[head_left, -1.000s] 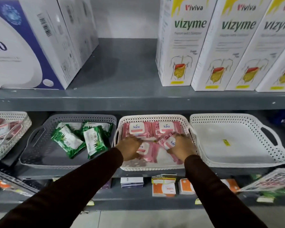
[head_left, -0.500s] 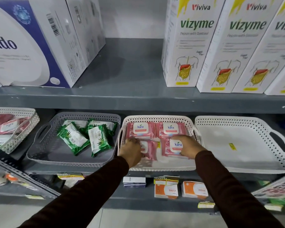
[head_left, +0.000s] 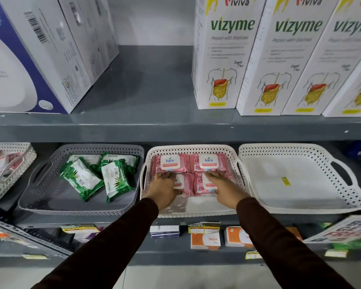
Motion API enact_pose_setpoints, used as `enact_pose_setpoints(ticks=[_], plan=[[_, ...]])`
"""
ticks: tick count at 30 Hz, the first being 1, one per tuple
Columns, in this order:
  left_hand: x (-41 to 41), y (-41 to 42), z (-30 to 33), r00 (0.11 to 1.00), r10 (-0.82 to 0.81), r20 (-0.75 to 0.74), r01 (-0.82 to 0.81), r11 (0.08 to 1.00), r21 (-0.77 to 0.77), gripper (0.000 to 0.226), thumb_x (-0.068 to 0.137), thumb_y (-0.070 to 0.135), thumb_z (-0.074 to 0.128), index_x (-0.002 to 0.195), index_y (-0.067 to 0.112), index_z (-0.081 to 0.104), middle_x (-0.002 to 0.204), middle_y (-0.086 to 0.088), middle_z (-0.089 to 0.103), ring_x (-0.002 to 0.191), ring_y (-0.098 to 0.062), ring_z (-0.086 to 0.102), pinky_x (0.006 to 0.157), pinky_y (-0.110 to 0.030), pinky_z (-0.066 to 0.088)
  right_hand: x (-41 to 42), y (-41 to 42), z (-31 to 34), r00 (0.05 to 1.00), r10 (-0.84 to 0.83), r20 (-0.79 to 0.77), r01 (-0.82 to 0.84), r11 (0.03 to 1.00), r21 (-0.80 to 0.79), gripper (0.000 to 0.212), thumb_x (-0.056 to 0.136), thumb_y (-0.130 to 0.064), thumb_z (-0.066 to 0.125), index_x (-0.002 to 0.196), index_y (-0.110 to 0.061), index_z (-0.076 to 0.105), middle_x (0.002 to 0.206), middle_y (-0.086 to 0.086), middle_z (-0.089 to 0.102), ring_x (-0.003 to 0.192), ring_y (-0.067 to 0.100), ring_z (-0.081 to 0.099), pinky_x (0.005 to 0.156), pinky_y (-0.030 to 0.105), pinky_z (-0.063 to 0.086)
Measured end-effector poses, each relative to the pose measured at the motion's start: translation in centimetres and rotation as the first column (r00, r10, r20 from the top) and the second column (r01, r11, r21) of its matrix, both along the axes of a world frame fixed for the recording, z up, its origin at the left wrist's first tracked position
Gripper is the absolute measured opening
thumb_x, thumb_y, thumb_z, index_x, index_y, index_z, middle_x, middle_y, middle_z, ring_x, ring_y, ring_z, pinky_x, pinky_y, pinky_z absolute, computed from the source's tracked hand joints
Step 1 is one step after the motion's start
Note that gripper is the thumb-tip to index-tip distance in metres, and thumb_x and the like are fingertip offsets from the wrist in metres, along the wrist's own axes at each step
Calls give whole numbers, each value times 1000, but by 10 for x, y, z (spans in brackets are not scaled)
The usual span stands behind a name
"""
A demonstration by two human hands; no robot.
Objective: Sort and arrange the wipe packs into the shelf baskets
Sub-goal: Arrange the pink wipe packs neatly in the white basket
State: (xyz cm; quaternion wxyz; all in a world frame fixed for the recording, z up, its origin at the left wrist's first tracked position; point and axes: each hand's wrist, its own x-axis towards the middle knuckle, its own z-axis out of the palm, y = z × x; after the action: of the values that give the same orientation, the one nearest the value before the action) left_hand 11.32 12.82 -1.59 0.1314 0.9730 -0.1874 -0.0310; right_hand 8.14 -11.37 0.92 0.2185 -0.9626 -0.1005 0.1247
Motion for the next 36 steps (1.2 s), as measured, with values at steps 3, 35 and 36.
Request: enact_pose_setpoints(ticks=[3,35,36], plan=[[2,-2,0,999,33,-38,-33,999,-7,69,84,61,57,134,15,47,133,-2,57,124,-28,45,106,-44,39,-1,0,-1,1000,22,2,-22,1000,11,79,91,14,43,156,-20,14,166,2,6,153,24,-3,124,43,2],[43,-26,15,989,88,-121,-82,995,50,58,105,39,26,155,13,13,164,-3,7,149,-29,0,117,-41,-6,64,11,-29,990,-66,121,98,956,-278,63,101,-49,15,157,-23,3,166,-2,-3,153,22,-7,120,58,-5],[42,-18,25,992,70,-108,-70,998,8,54,104,39,30,152,13,24,162,-5,18,148,-27,12,118,-41,2,63,13,-25,990,-92,109,118,958,-263,63,101,-49,18,157,-22,5,166,0,-2,153,23,-7,120,58,-5]])
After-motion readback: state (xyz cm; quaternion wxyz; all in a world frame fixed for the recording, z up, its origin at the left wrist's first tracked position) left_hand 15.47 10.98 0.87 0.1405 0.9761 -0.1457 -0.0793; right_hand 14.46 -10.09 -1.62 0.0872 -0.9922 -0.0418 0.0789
